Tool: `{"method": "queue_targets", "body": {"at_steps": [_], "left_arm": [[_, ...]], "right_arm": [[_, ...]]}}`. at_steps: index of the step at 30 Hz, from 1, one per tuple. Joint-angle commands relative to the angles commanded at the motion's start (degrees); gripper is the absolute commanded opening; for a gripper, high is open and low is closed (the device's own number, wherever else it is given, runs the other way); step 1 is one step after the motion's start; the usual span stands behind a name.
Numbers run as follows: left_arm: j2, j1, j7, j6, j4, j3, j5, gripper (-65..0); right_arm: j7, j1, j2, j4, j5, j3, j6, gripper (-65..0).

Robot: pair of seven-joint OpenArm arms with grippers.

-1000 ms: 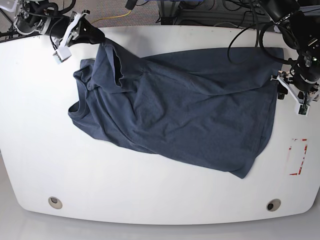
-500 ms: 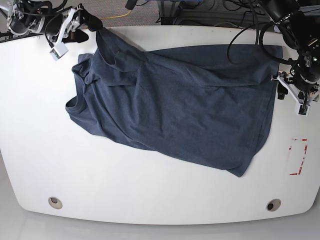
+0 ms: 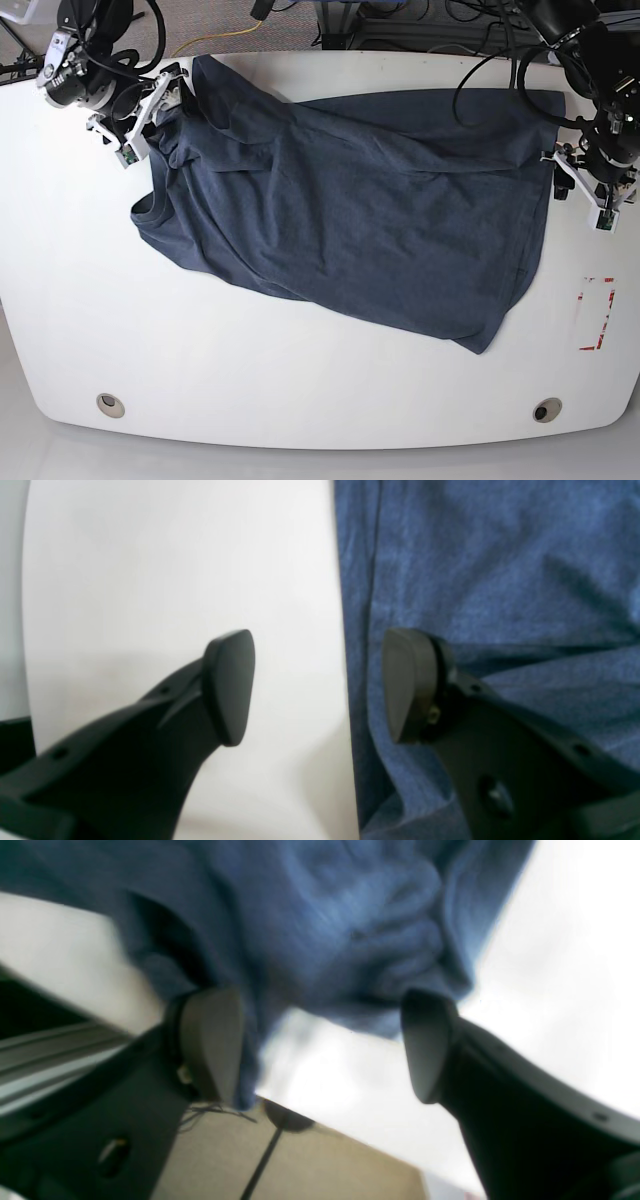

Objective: Fold the T-shirt properly
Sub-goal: 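Regrasp the T-shirt edges with both grippers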

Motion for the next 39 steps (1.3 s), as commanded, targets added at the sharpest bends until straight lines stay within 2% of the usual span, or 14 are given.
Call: {"method": "queue_targets", "body": {"at_steps": [4, 8, 14, 17, 21, 25, 33, 36, 39], "left_arm": [[0.00, 0.00, 0.00, 0.00, 0.00, 0.00, 0.00, -27.8], [0.00, 0.00, 0.00, 0.00, -1.41, 0.00, 0.00, -27.8], [0.00, -0.09, 0.00, 0.00, -3.43, 0.00, 0.00, -27.8], [0.00, -0.09, 0.00, 0.00, -3.43, 0.00, 0.00, -27.8], [0.00, -1.05, 0.00, 0.00, -3.43, 0.00, -0.09, -27.8], [0.00, -1.58, 0.00, 0.00, -3.43, 0.00, -0.09, -27.8], [0.00, -1.67, 0.00, 0.00, -3.43, 0.00, -0.09, -27.8], [0.00, -1.67, 0.00, 0.00, -3.43, 0.00, -0.09, -27.8], [0.00, -1.76, 0.18, 0.00, -3.43, -0.18, -0.18, -27.5]], "right_arm": [[0.00, 2.55, -1.93, 0.00, -5.01, 3.08, 0.00, -23.5], [0.00, 5.10, -2.73, -1.76, -5.54, 6.51, 0.00, -31.9], [-0.09, 8.35, -2.37, -11.25, -5.27, 8.62, 0.00, -32.3], [-0.09, 8.44, -2.37, -14.77, -1.49, 9.76, 0.00, -32.3], [-0.09, 8.44, -2.29, -18.64, 7.65, 10.11, 0.00, -32.3], [-0.09, 8.62, -2.37, -21.98, 13.71, 10.20, 0.00, -32.3], [0.09, 11.08, -2.55, -28.04, 14.77, 10.20, 0.00, -33.3], [0.44, 11.25, -2.37, -28.04, 14.86, 10.20, 0.00, -41.4], [1.32, 11.52, -2.37, -28.04, 14.86, 10.11, 0.00, -54.4]]}}
